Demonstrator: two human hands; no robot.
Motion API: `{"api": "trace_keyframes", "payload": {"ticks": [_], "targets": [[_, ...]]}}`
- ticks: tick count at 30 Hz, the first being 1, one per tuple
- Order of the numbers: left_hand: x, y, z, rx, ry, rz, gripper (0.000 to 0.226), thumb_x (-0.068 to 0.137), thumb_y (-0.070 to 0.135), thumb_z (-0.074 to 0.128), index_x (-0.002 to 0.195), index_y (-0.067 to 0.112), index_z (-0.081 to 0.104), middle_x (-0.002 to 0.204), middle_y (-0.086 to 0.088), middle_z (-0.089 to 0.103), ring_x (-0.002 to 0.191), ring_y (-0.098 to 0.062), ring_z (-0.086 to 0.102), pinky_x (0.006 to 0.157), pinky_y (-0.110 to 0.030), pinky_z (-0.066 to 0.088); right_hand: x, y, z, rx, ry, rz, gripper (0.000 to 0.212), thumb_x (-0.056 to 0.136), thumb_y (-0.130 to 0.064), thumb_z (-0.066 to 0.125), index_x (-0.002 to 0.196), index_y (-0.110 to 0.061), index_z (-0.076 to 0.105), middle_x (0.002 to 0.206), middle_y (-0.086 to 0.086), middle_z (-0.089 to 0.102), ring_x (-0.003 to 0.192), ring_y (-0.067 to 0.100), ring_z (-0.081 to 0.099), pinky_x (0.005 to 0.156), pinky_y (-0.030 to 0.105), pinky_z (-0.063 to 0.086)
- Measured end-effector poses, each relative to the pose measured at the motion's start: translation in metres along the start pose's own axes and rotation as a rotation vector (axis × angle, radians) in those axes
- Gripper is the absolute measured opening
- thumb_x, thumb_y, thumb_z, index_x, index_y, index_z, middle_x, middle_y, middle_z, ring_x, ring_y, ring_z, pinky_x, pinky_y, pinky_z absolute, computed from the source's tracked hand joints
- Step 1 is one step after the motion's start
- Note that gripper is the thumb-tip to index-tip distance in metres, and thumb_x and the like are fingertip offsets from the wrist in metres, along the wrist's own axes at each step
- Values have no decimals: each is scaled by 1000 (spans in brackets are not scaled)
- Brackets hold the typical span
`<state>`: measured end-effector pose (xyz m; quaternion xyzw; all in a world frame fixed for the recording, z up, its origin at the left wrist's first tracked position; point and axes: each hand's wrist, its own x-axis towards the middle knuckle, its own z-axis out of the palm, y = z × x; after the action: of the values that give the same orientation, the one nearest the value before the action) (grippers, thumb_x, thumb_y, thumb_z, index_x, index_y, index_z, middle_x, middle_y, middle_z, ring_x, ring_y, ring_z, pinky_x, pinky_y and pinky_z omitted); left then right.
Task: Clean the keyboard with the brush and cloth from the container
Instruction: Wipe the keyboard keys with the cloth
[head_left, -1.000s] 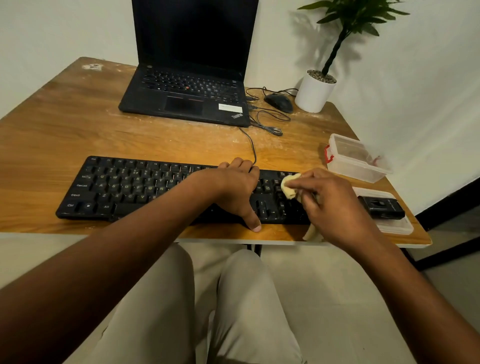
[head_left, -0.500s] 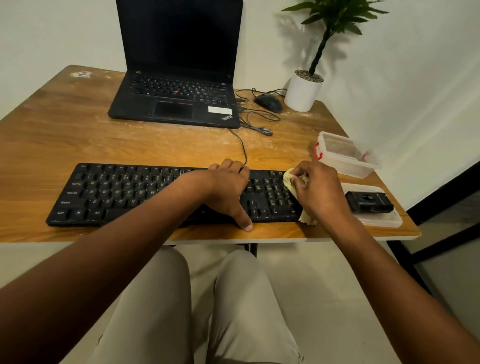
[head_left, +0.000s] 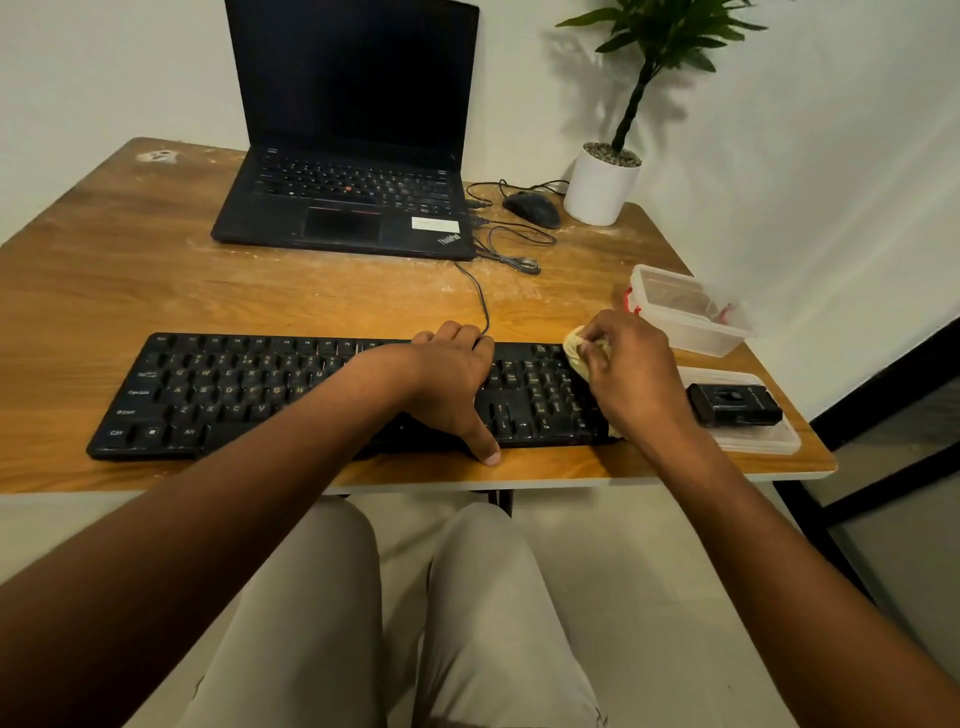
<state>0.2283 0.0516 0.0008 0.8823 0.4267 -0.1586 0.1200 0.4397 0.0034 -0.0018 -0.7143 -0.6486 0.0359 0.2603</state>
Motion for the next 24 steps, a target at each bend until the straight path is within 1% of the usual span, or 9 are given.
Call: {"api": "trace_keyframes", "payload": {"ticks": [2, 4, 5, 10, 14, 15, 18, 20, 24], "targets": [[0, 0, 0, -1, 1, -5, 139, 70, 79, 74, 165, 12, -1, 171, -6, 2, 157, -30, 2, 128, -50, 14, -14, -16, 9, -15, -49, -92, 5, 100, -20, 64, 103, -23, 66, 105, -6, 58, 94, 10, 53, 78, 26, 40], [1, -1, 1, 2, -5, -10, 139, 70, 79, 74, 165, 12, -3, 172, -6, 0, 157, -30, 0, 128, -50, 13, -25, -22, 20, -78, -99, -188, 5, 100, -21, 62, 103, -23, 66, 104, -6, 55, 92, 10, 51, 76, 26, 39], [1, 0, 1, 1, -8, -10, 140, 70, 79, 74, 165, 12, -4, 172, -6, -1, 157, -30, 0, 128, -50, 12, -25, -19, 21, -98, -100, -191, 5, 101, -21, 62, 104, -23, 66, 104, -5, 56, 92, 10, 51, 76, 27, 40], [0, 0, 0, -11, -12, -10, 140, 70, 79, 74, 165, 13, -6, 172, -6, -3, 158, -30, -2, 129, -50, 10, -5, 11, 6, -67, -57, -44, 4, 99, -18, 66, 100, -19, 70, 107, 2, 66, 93, 15, 57, 78, 31, 44], [0, 0, 0, -10, -7, -4, 140, 70, 79, 74, 165, 12, -5, 172, -6, -3, 158, -30, -2, 128, -50, 10, -2, 7, 1, -65, -16, -14, 4, 100, -19, 64, 101, -19, 69, 107, 3, 65, 95, 20, 61, 78, 34, 48], [1, 0, 1, -10, -5, -4, 140, 70, 80, 74, 165, 13, -5, 172, -6, -2, 157, -30, -2, 128, -50, 10, -7, 1, 3, -63, -23, -46, 6, 101, -20, 62, 103, -19, 67, 108, 1, 63, 96, 19, 60, 79, 34, 48], [2, -1, 2, 1, -7, -4, 139, 71, 79, 74, 164, 12, -4, 172, -7, -2, 157, -30, -2, 128, -50, 11, -34, -22, 16, -114, -116, -208, 10, 104, -21, 55, 110, -20, 63, 108, -2, 55, 96, 15, 53, 80, 32, 47], [2, 0, 2, 6, -8, -3, 140, 70, 80, 73, 164, 11, -4, 172, -7, -2, 157, -31, -2, 128, -50, 11, -39, -20, 20, -125, -119, -256, 10, 104, -19, 54, 109, -18, 63, 107, -1, 55, 94, 17, 53, 78, 32, 46], [2, -1, 2, -1, -6, 1, 139, 69, 81, 73, 164, 12, -2, 171, -6, 0, 157, -30, 0, 128, -51, 12, -17, 7, 10, -94, -71, -99, 6, 103, -21, 58, 106, -20, 64, 106, -2, 58, 95, 16, 55, 77, 29, 40]]}}
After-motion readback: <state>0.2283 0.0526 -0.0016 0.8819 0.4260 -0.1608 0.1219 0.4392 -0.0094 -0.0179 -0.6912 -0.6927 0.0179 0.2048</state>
